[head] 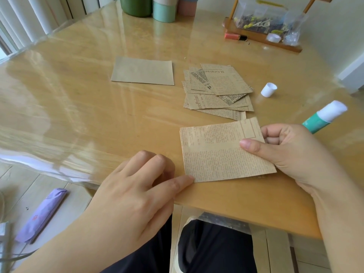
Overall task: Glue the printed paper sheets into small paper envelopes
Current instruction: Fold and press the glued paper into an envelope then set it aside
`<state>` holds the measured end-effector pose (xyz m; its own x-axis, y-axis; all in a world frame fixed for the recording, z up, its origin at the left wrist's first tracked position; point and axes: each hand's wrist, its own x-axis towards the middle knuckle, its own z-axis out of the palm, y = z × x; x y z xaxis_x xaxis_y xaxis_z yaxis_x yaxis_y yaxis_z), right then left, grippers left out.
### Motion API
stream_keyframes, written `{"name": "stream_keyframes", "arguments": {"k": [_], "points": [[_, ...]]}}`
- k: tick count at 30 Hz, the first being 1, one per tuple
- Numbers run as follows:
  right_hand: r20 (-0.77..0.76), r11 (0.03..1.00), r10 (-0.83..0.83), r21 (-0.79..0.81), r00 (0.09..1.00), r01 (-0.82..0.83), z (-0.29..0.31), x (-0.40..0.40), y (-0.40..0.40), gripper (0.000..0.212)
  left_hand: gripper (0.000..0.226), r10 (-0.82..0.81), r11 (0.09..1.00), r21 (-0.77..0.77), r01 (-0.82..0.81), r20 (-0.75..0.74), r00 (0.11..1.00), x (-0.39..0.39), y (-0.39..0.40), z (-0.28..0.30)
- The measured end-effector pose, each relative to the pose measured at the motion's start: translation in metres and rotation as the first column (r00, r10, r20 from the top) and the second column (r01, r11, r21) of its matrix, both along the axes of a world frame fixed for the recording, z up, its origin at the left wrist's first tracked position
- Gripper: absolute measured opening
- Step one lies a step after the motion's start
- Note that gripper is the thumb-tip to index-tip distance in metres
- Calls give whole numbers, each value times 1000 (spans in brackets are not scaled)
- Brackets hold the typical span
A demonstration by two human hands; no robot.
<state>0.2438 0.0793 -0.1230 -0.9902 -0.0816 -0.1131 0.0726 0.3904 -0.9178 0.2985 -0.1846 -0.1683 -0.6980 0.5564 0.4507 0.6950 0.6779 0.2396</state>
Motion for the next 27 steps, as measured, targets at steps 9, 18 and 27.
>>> {"name": "stream_keyframes", "arguments": {"k": [9, 18, 27], "points": [[-74, 954, -103, 275, 992, 119, 1, 5, 12, 21, 33, -1, 999, 42, 4, -57, 998, -3, -1, -8], [-74, 940, -107, 317, 991, 125, 1, 8, 11, 22, 31, -7, 998, 61, 10, -52, 999, -4, -1, -8], [-102, 919, -101, 371, 990, 132, 2, 10, 10, 22, 35, -11, 998, 53, 13, -45, 999, -4, -2, -9]]}}
